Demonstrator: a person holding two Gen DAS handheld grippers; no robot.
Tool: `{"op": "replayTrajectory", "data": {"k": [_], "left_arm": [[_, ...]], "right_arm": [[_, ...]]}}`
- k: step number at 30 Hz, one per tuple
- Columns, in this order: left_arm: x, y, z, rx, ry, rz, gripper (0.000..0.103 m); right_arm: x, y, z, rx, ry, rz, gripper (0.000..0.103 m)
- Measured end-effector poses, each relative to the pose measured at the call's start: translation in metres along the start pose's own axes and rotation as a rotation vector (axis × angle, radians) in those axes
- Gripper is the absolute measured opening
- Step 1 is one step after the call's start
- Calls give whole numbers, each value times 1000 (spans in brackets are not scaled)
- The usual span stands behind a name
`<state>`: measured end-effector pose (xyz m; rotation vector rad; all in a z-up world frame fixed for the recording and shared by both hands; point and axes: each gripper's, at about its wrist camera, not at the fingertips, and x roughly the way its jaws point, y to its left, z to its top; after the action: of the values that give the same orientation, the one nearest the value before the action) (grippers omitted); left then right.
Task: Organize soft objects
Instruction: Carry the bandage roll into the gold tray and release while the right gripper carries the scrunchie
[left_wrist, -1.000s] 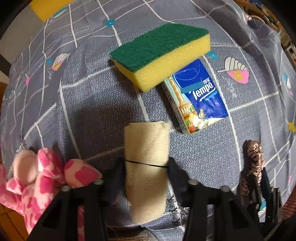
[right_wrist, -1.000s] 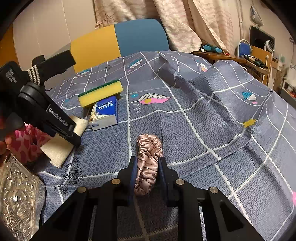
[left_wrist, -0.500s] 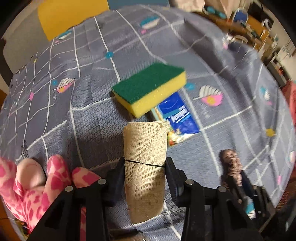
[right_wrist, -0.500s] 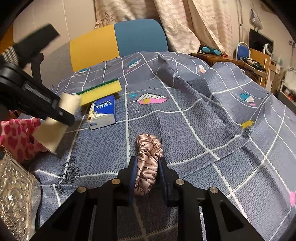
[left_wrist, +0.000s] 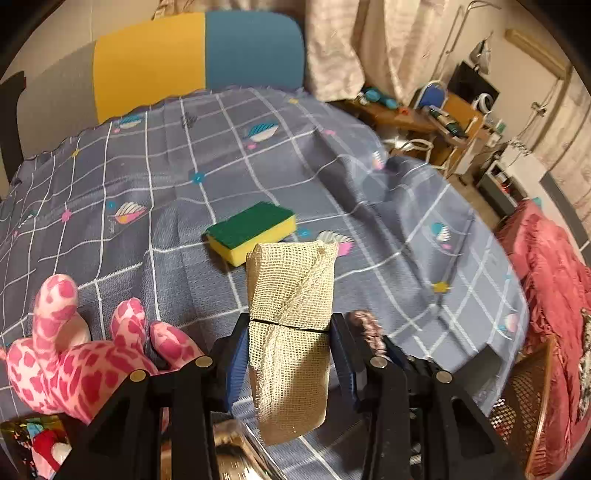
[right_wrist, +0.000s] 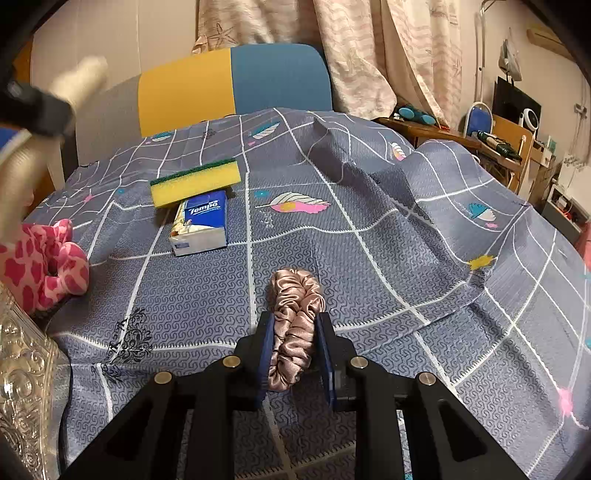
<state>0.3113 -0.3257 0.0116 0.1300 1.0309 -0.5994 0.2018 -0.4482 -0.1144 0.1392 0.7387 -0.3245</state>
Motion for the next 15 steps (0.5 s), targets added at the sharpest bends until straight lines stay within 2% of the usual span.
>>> {"op": "replayTrajectory", "data": {"k": [7,15], "left_arm": [[-45,-3,-16,-3,-63,-60,42],[-92,6,-50,-22,-129,-90,42]], "right_arm": [[-4,5,-1,-21,-17,-26,23],[-7,8,0,-39,-30,-43,23]]}}
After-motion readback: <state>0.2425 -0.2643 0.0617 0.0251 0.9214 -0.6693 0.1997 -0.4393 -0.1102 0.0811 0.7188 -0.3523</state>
